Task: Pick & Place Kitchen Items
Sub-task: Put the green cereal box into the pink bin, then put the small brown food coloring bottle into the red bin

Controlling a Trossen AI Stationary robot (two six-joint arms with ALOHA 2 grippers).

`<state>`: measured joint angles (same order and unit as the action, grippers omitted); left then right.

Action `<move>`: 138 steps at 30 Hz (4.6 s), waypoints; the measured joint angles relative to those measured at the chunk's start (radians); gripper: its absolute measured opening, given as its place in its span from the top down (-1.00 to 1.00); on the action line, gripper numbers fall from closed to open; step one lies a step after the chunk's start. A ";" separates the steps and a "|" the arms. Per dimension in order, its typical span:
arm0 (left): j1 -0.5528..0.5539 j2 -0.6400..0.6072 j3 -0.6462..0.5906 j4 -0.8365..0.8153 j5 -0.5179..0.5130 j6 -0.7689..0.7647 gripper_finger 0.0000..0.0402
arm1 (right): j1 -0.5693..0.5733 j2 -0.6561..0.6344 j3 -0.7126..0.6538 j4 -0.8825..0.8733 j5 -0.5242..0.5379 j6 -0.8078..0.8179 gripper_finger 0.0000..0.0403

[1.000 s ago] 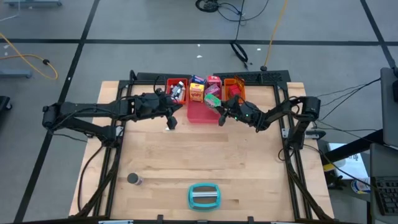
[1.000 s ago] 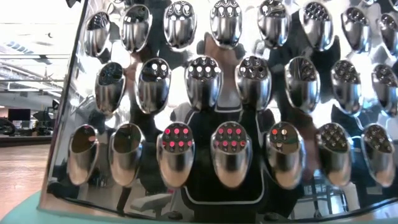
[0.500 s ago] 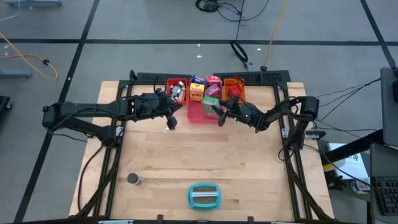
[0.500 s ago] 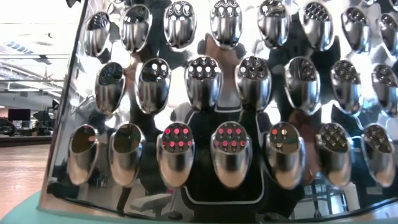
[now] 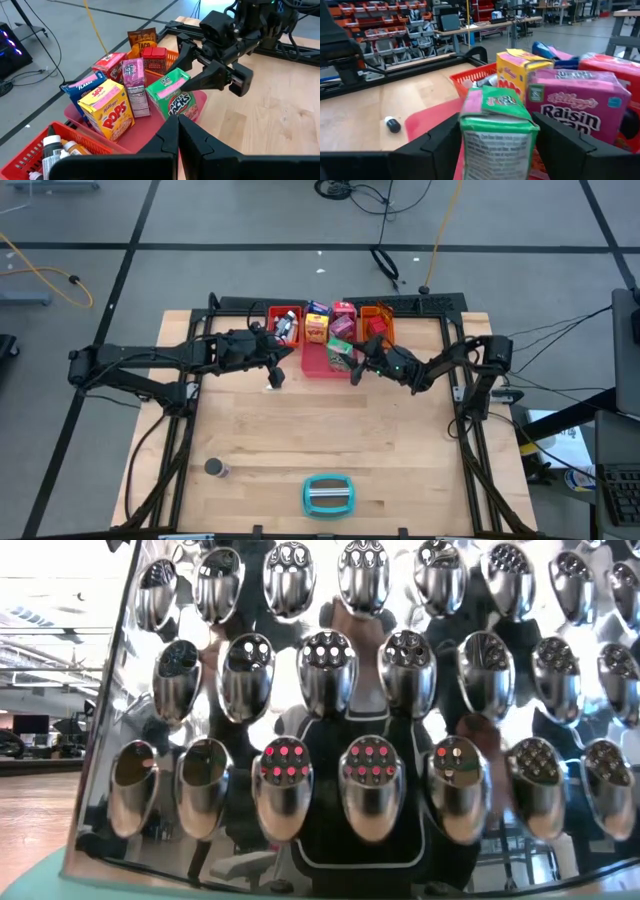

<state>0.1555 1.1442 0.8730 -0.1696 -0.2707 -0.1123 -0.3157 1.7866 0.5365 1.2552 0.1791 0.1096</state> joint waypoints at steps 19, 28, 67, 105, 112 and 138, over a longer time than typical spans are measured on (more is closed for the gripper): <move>0.000 0.024 0.000 -0.310 0.009 -0.092 0.98 | 0.083 -0.198 0.000 -0.071 0.002 -0.114 -0.13; 0.000 0.210 -0.001 -0.439 0.017 -0.093 0.68 | 0.157 -0.364 0.000 -0.226 0.002 -0.194 -0.12; -0.002 0.464 -0.129 -0.231 0.141 -0.127 0.88 | 0.175 -0.403 0.000 -0.324 0.000 -0.200 -0.08; 0.360 0.166 -0.130 0.006 -0.033 -0.027 0.86 | 0.174 -0.403 0.000 -0.326 0.002 -0.174 -0.04; 0.431 0.210 -0.130 0.126 0.060 -0.016 0.84 | 0.174 -0.403 0.000 -0.325 0.002 -0.174 -0.04; 0.491 0.391 -0.129 0.227 0.132 -0.014 0.38 | 0.174 -0.403 0.000 -0.326 0.002 -0.174 -0.04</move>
<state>0.6468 1.5356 0.7441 0.0578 -0.1383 -0.1261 -0.1421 1.3838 0.5365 0.9295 0.1810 -0.0643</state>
